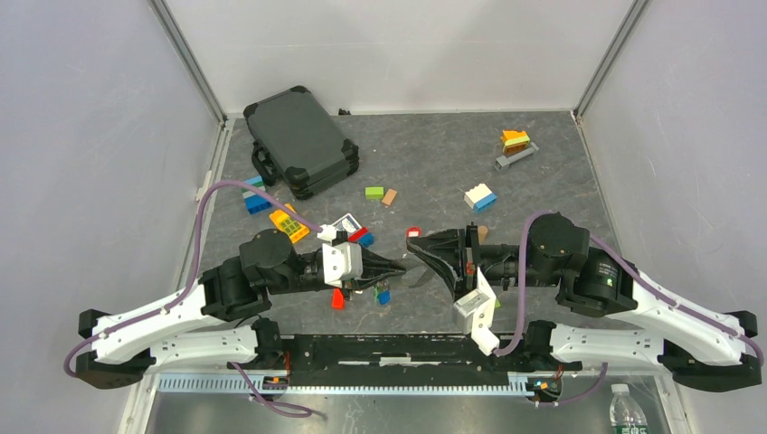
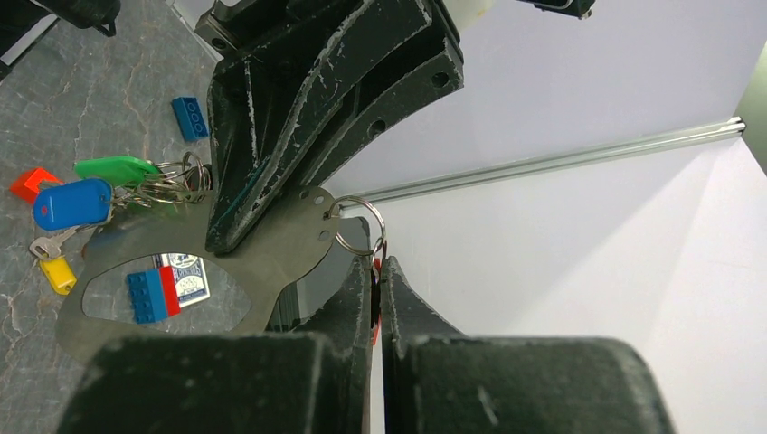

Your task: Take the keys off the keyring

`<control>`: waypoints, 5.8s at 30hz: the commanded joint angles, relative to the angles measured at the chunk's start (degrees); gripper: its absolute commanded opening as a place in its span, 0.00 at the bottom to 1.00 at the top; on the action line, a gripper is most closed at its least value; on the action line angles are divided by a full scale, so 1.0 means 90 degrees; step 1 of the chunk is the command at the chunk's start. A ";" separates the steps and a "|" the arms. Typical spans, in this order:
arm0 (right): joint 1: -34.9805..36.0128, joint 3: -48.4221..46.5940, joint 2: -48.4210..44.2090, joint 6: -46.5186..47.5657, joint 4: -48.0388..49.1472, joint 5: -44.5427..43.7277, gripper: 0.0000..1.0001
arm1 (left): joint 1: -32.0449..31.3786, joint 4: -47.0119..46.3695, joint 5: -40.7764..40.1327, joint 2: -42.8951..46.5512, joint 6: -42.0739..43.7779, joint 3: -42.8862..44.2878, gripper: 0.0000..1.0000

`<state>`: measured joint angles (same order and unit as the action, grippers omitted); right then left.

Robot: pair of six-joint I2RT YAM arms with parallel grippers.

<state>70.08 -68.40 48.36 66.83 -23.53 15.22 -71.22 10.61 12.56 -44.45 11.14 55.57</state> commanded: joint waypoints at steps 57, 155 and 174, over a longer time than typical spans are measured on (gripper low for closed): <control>-0.0028 0.1622 -0.0908 0.1758 0.1957 -0.0014 0.00 | -0.0025 0.2134 0.0467 -0.0345 0.1357 0.1013 0.02; -0.0009 0.3663 -0.2220 0.0263 0.3534 -0.0404 0.15 | 0.0005 0.4398 -0.4442 -0.1519 0.3135 0.1389 0.02; -0.0004 0.3375 -0.1651 -0.4677 0.4051 -0.2294 0.42 | -0.0934 0.0359 -0.5617 -0.0005 0.6755 0.0251 0.02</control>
<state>70.02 -33.85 31.53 41.08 8.54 -1.65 -77.60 27.70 -40.73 -47.75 62.65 57.93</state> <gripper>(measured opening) 0.392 0.140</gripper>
